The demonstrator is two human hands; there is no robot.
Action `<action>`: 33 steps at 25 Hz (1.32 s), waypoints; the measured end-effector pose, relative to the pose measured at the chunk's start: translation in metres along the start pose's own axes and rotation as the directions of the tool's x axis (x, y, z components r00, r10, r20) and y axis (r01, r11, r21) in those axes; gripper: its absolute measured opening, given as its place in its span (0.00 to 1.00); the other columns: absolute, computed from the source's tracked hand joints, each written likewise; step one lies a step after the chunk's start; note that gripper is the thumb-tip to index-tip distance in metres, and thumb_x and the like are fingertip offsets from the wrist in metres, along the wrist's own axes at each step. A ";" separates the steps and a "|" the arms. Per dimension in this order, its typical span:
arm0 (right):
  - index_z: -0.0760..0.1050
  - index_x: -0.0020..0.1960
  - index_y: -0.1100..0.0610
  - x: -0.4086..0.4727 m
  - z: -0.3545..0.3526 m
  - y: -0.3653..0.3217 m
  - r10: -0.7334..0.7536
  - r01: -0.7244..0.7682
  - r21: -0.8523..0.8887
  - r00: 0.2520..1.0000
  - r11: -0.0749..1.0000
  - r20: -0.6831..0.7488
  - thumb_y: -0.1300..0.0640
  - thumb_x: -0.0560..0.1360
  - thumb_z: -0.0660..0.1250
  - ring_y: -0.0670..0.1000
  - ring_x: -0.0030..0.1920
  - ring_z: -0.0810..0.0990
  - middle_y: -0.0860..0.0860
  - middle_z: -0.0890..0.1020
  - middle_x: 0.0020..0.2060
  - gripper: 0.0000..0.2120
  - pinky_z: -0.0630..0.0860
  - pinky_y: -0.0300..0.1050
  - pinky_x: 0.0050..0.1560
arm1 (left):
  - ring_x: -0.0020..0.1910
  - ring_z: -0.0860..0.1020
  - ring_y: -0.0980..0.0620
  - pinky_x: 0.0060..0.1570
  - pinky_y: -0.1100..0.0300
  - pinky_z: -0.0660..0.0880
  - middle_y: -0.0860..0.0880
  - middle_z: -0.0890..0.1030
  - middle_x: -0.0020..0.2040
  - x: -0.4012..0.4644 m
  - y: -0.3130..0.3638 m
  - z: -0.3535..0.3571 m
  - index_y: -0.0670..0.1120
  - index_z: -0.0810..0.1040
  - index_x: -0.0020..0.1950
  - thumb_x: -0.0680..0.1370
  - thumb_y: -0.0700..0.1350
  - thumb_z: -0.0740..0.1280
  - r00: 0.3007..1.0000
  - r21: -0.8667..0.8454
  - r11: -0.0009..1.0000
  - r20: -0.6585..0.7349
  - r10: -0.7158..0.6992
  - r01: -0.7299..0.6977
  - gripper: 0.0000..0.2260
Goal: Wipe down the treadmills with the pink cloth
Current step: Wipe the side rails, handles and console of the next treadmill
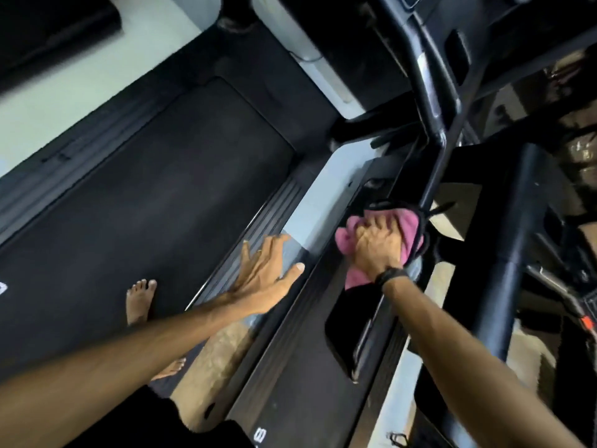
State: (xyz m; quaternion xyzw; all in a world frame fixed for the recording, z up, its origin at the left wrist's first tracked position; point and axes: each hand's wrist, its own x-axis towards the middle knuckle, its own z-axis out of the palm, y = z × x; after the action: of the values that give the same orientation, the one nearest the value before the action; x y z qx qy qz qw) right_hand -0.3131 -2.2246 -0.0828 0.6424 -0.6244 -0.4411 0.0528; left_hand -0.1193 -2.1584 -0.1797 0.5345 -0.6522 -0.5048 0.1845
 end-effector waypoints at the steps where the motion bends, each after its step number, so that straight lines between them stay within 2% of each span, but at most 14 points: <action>1: 0.79 0.59 0.56 0.011 -0.007 0.007 0.012 -0.013 0.002 1.000 1.000 0.027 0.50 0.76 0.60 0.60 0.64 0.75 0.57 0.80 0.59 0.18 0.62 0.55 0.69 | 0.69 0.71 0.45 0.75 0.39 0.39 0.48 0.64 0.74 0.007 0.002 0.000 0.47 0.57 0.76 0.71 0.67 0.43 1.000 -0.007 1.000 0.031 0.001 -0.001 0.39; 2: 0.81 0.55 0.56 0.010 -0.011 0.005 0.018 -0.019 0.028 0.999 0.999 0.048 0.49 0.75 0.63 0.59 0.60 0.78 0.56 0.82 0.55 0.15 0.65 0.54 0.67 | 0.69 0.71 0.45 0.75 0.40 0.39 0.48 0.64 0.74 0.014 0.004 0.002 0.47 0.57 0.76 0.71 0.67 0.42 0.998 -0.022 1.000 0.063 -0.013 0.014 0.39; 4: 0.82 0.40 0.58 -0.026 -0.002 -0.015 -0.049 0.046 0.079 0.998 0.996 0.036 0.51 0.68 0.73 0.57 0.44 0.83 0.55 0.83 0.39 0.09 0.76 0.50 0.51 | 0.69 0.72 0.44 0.75 0.40 0.40 0.47 0.64 0.74 0.027 0.011 0.001 0.47 0.57 0.77 0.70 0.68 0.41 0.995 -0.036 0.998 0.091 -0.039 0.042 0.40; 6: 0.80 0.38 0.57 -0.069 0.010 -0.033 -0.257 0.247 0.161 0.965 0.956 0.048 0.50 0.67 0.65 0.59 0.39 0.82 0.55 0.81 0.36 0.11 0.78 0.48 0.43 | 0.68 0.73 0.44 0.76 0.39 0.40 0.46 0.64 0.74 0.034 0.015 0.000 0.46 0.56 0.77 0.69 0.68 0.41 0.992 -0.045 0.997 0.115 -0.058 0.064 0.42; 7: 0.81 0.44 0.57 -0.072 0.003 -0.031 -0.309 0.274 0.205 0.937 0.940 0.166 0.50 0.70 0.62 0.59 0.45 0.82 0.56 0.82 0.42 0.13 0.78 0.49 0.48 | 0.69 0.73 0.44 0.76 0.39 0.40 0.46 0.64 0.74 0.036 0.017 0.000 0.46 0.57 0.77 0.69 0.68 0.41 0.990 -0.050 0.996 0.122 -0.064 0.071 0.42; 8: 0.80 0.53 0.58 -0.058 -0.002 -0.023 -0.316 0.281 0.216 0.936 0.935 0.152 0.52 0.73 0.62 0.60 0.54 0.80 0.56 0.82 0.50 0.14 0.76 0.50 0.56 | 0.69 0.72 0.44 0.76 0.39 0.40 0.45 0.65 0.74 0.037 0.017 0.002 0.46 0.57 0.77 0.69 0.69 0.41 0.990 -0.056 0.995 0.124 -0.069 0.077 0.42; 11: 0.75 0.66 0.58 0.011 -0.011 0.005 -0.105 0.103 0.031 0.992 0.994 0.067 0.54 0.81 0.62 0.60 0.65 0.75 0.58 0.78 0.63 0.16 0.69 0.53 0.65 | 0.70 0.72 0.45 0.76 0.39 0.39 0.46 0.65 0.74 0.039 0.014 0.004 0.47 0.57 0.77 0.70 0.69 0.42 0.988 -0.103 0.989 0.125 -0.089 0.102 0.41; 15: 0.73 0.67 0.58 0.019 -0.012 -0.007 -0.180 0.189 -0.048 0.974 0.981 0.138 0.52 0.82 0.59 0.60 0.66 0.75 0.58 0.78 0.64 0.17 0.68 0.53 0.66 | 0.71 0.69 0.41 0.75 0.39 0.43 0.47 0.63 0.76 0.039 0.020 -0.005 0.48 0.56 0.77 0.76 0.67 0.48 0.977 -0.095 0.978 0.125 -0.173 0.185 0.35; 19: 0.69 0.67 0.58 -0.029 -0.015 -0.018 -0.516 0.517 0.078 0.807 0.852 0.286 0.47 0.81 0.59 0.59 0.68 0.72 0.58 0.75 0.66 0.20 0.65 0.50 0.67 | 0.75 0.63 0.40 0.74 0.43 0.47 0.51 0.59 0.78 0.045 0.045 -0.021 0.50 0.53 0.79 0.84 0.57 0.55 0.952 -0.059 0.954 0.107 -0.286 0.293 0.26; 20: 0.70 0.65 0.56 -0.014 -0.017 -0.006 -0.529 0.517 0.119 0.803 0.848 0.274 0.46 0.79 0.61 0.59 0.67 0.74 0.56 0.77 0.63 0.18 0.66 0.50 0.67 | 0.75 0.63 0.40 0.74 0.42 0.47 0.51 0.60 0.78 0.049 0.049 -0.022 0.51 0.53 0.79 0.84 0.56 0.55 0.951 -0.080 0.950 0.089 -0.295 0.302 0.26; 22: 0.72 0.59 0.53 0.037 -0.020 0.021 -0.385 0.381 0.082 0.860 0.921 0.336 0.44 0.78 0.63 0.57 0.64 0.77 0.53 0.80 0.57 0.16 0.69 0.51 0.66 | 0.73 0.66 0.42 0.74 0.40 0.46 0.50 0.61 0.77 0.056 0.046 -0.019 0.50 0.54 0.79 0.84 0.56 0.56 0.953 -0.120 0.946 0.052 -0.298 0.302 0.26; 26: 0.74 0.63 0.54 0.068 -0.023 0.034 -0.285 0.311 -0.092 0.932 0.946 0.224 0.45 0.79 0.62 0.57 0.63 0.78 0.54 0.80 0.62 0.17 0.71 0.49 0.64 | 0.66 0.75 0.43 0.75 0.36 0.44 0.46 0.65 0.73 0.060 0.029 0.000 0.46 0.57 0.77 0.83 0.57 0.56 0.966 -0.138 0.958 -0.024 -0.256 0.251 0.26; 30: 0.72 0.65 0.53 -0.025 -0.022 0.000 -0.492 0.481 0.108 0.831 0.870 0.259 0.45 0.80 0.61 0.58 0.66 0.75 0.54 0.77 0.63 0.18 0.67 0.48 0.65 | 0.67 0.74 0.41 0.76 0.38 0.43 0.46 0.65 0.74 0.054 0.034 0.010 0.47 0.57 0.77 0.79 0.64 0.51 0.963 -0.108 0.957 0.050 -0.265 0.269 0.32; 33: 0.73 0.63 0.53 0.014 -0.033 0.027 -0.428 0.403 0.146 0.825 0.903 0.369 0.41 0.77 0.65 0.57 0.65 0.76 0.54 0.79 0.59 0.20 0.66 0.45 0.63 | 0.70 0.70 0.37 0.75 0.37 0.43 0.47 0.64 0.75 0.043 0.048 0.007 0.47 0.56 0.78 0.77 0.67 0.49 0.971 -0.068 0.971 0.082 -0.224 0.230 0.35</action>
State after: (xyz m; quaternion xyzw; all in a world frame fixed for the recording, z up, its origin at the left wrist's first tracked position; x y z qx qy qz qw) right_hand -0.3151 -2.2584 -0.0528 0.6624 -0.4806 -0.5422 -0.1906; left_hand -0.1645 -2.1975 -0.1547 0.5790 -0.5734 -0.5667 0.1218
